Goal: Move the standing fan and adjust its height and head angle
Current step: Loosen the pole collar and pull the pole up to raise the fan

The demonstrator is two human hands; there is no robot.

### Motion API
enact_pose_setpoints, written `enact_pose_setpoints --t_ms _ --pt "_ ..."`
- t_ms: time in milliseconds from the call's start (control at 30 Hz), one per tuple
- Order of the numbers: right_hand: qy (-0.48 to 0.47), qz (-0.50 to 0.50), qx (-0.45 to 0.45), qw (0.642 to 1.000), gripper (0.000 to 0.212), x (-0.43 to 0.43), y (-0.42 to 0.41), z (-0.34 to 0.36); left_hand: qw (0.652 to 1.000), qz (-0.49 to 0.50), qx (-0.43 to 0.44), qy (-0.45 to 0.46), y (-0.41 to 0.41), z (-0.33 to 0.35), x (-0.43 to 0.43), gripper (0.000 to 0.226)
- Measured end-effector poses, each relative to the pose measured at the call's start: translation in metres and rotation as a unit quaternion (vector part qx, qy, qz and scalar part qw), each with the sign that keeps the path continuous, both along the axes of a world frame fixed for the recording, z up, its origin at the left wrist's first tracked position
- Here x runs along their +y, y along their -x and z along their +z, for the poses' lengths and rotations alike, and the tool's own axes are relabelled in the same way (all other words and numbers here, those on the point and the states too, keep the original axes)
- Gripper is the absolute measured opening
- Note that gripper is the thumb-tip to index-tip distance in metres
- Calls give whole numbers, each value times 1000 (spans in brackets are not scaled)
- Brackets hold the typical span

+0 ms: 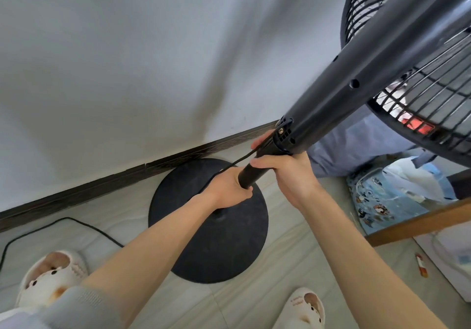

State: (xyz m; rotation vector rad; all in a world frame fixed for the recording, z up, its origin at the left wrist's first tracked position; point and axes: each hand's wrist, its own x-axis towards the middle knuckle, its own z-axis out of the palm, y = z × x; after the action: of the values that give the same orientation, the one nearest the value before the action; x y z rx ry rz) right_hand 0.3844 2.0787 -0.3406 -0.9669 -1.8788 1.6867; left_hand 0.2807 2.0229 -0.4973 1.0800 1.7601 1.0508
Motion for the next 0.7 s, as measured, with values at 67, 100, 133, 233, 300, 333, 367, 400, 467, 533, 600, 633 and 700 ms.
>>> enact_pose_setpoints --t_ms 67,100,133,233,300,333,367,400,467,533,600,633,700 --pt "-56 -125 0 991 23 -12 6 -10 1000 -10 8 -14 -1 5 1 16" --pt "-82 -162 5 983 22 -17 10 -17 1000 -12 8 -18 -1 6 0 20" --pt "-96 -179 14 979 22 -20 12 -21 1000 -12 8 -19 -1 7 -1 21" --pt "-77 -114 37 990 19 -11 11 -15 1000 -6 5 -16 0 5 -2 20" --pt "-40 7 31 999 26 1 5 -5 1000 6 1 -13 1 3 -3 16" --pt "-20 59 20 998 28 6 3 0 1000 9 1 -13 1 3 -3 16" --pt "-3 90 13 996 30 10 1 2 1000 8 2 -14 1 3 -3 18" --pt "4 95 12 995 32 11 0 4 1000 6 5 -14 1 4 -3 18" --pt "-7 27 23 999 32 6 1 -1 1000 2 9 -12 -1 7 -2 18" --pt "-52 -85 24 995 24 -5 5 -10 1000 -1 9 -13 -2 9 -1 20" --pt "-97 -183 18 978 27 -17 12 -24 1000 -11 17 -19 -2 10 0 28" --pt "-109 -211 18 971 31 -21 16 -28 999 -15 23 -20 -2 9 0 30" --pt "-121 -211 27 969 25 -22 19 -30 999 -14 27 -19 -1 9 -1 29"
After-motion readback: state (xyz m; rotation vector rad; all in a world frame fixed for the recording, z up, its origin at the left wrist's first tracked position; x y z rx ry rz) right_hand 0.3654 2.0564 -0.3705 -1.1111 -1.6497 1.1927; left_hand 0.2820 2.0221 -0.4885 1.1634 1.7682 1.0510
